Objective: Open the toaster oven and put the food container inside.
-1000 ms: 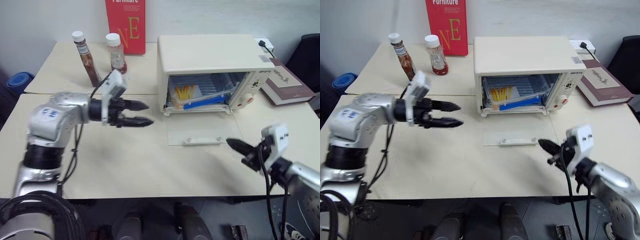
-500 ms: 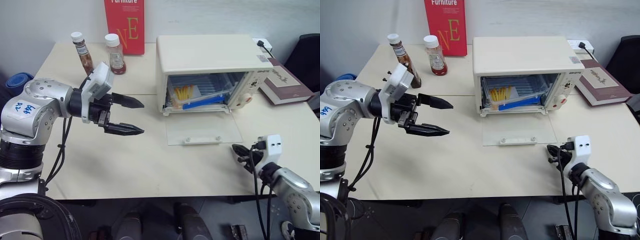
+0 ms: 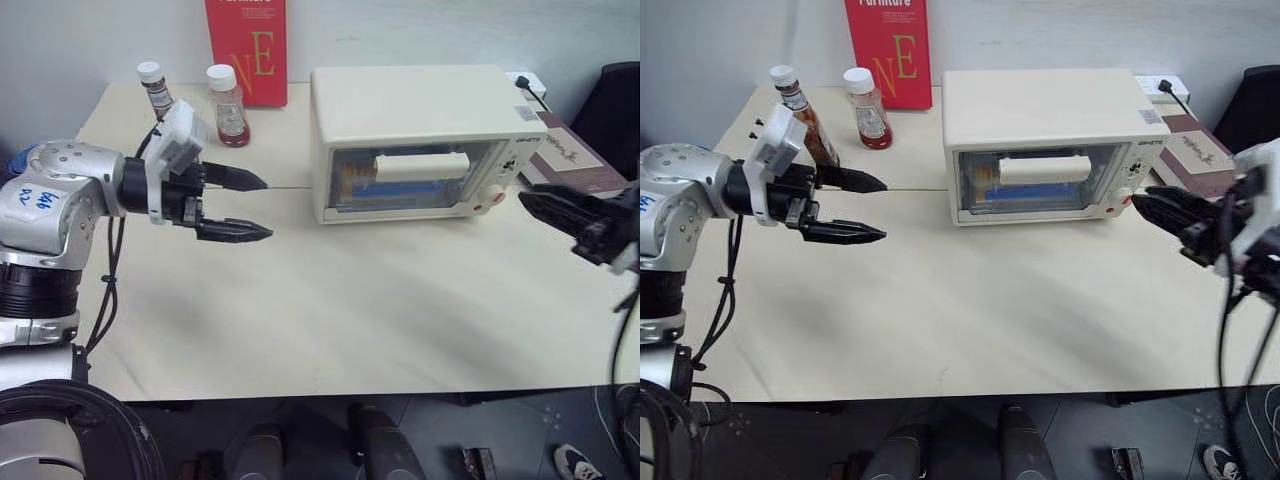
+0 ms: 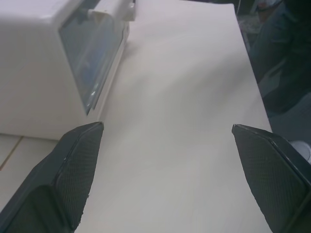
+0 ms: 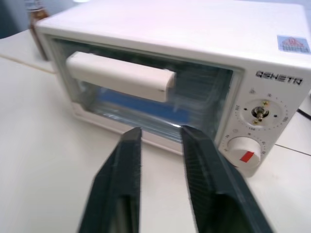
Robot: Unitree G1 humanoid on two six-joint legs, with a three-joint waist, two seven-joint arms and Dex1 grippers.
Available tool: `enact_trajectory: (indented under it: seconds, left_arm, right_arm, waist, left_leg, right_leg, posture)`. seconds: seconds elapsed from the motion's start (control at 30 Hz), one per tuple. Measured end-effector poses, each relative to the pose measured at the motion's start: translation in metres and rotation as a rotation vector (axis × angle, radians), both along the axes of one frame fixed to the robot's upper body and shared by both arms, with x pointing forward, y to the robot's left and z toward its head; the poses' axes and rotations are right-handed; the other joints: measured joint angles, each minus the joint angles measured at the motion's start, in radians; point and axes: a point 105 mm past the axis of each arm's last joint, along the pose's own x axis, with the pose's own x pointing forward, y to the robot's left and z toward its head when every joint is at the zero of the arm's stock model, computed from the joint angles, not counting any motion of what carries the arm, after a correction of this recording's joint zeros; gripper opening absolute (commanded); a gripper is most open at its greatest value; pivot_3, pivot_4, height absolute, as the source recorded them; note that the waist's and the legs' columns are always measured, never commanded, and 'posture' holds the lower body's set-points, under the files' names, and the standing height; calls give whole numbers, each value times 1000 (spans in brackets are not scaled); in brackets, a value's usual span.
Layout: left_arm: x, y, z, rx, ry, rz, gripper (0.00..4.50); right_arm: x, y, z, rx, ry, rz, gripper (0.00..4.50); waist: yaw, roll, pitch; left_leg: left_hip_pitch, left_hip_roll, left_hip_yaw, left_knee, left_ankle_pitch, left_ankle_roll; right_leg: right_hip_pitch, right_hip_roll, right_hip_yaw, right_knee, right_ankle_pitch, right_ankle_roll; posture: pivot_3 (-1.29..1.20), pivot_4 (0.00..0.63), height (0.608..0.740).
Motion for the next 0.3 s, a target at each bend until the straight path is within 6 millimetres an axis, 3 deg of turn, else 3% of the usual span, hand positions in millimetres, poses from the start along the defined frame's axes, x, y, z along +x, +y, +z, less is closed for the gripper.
enact_trajectory:
  seconds: [0.2, 0.3]
  left_arm:
    - [-1, 22, 6, 45, -9, 32, 4500]
    - [-1, 27, 7, 61, -22, 38, 4500]
  right_arm:
    - [-28, -31, 12, -72, 85, 19, 4346]
    - [-30, -38, 6, -93, 114, 13, 4428]
  waist:
    - [-6, -1, 0]
    - [-7, -1, 0]
  left_leg:
    - [3, 0, 3, 2, 0, 0]
    - [3, 0, 3, 2, 0, 0]
  right_leg:
    - [3, 0, 2, -1, 1, 1]
    - [3, 1, 2, 0, 0, 1]
  posture:
    - [0, 150, 740]
    - [0, 150, 740]
